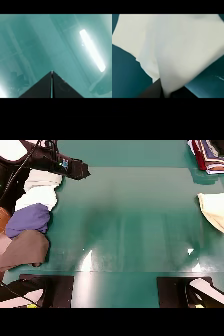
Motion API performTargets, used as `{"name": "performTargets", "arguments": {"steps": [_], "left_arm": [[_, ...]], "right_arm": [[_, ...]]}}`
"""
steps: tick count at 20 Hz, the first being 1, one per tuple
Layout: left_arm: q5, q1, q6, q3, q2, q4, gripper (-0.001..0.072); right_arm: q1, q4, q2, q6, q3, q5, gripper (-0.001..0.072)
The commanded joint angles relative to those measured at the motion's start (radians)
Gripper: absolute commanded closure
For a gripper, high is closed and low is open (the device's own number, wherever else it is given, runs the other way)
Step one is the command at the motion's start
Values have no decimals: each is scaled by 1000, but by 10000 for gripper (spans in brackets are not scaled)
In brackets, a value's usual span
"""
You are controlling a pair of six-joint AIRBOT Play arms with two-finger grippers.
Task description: Fold the shirts.
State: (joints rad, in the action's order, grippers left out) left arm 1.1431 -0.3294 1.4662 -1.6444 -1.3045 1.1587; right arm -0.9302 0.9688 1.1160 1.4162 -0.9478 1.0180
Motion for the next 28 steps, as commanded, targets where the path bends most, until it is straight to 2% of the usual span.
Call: {"name": "performTargets", "arguments": {"steps": [1, 2, 3, 4, 5, 6, 7, 9, 12, 14, 15, 20, 21, 22, 23, 24, 28], "left_arm": [[-6, -1, 0, 0, 0, 0, 682], [-5, -1, 0, 0, 0, 0, 682], [-4, -1, -1, 0, 0, 0, 682], [1, -1, -1, 0, 0, 0, 682], [5, -1, -1, 0, 0, 0, 682], [5, -1, -1, 0, 0, 0, 682], [1, -1, -1, 0, 0, 0, 682], [-1, -1, 0, 0, 0, 0, 682], [-5, -1, -1, 0, 0, 0, 682], [-9, -1, 0, 0, 0, 1, 682], [-9, -1, 0, 0, 0, 0, 682], [11, -1, 0, 0, 0, 0, 682], [3, -1, 0, 0, 0, 0, 682], [-6, -1, 0, 0, 0, 0, 682], [-10, -1, 0, 0, 0, 0, 682], [-10, -1, 0, 0, 0, 0, 682], [-10, -1, 0, 0, 0, 0, 682]], "right_arm": [[-80, 14, 5, -8, 19, 48, 693], [-81, 63, 18, -18, -6, 91, 683], [-81, 157, 34, -23, -47, 144, 573], [-81, 257, 49, -23, -92, 191, 343], [-82, 343, 61, -23, -135, 233, 184], [-81, 412, 71, -22, -177, 268, 151], [-81, 456, 79, -22, -222, 296, 152], [-78, 413, 84, -21, -288, 305, 153], [3, 167, 83, -21, -341, 304, 156], [134, 18, 83, -22, -343, 322, 158], [211, -6, 83, -22, -341, 328, 159], [639, -5, 83, -22, -341, 318, 164], [705, -6, 83, -22, -341, 317, 248], [770, -5, 83, -22, -341, 317, 442], [822, -4, 83, -23, -341, 317, 584], [869, 2, 83, -23, -341, 317, 695], [975, 2, 83, -23, -341, 292, 695]]}}
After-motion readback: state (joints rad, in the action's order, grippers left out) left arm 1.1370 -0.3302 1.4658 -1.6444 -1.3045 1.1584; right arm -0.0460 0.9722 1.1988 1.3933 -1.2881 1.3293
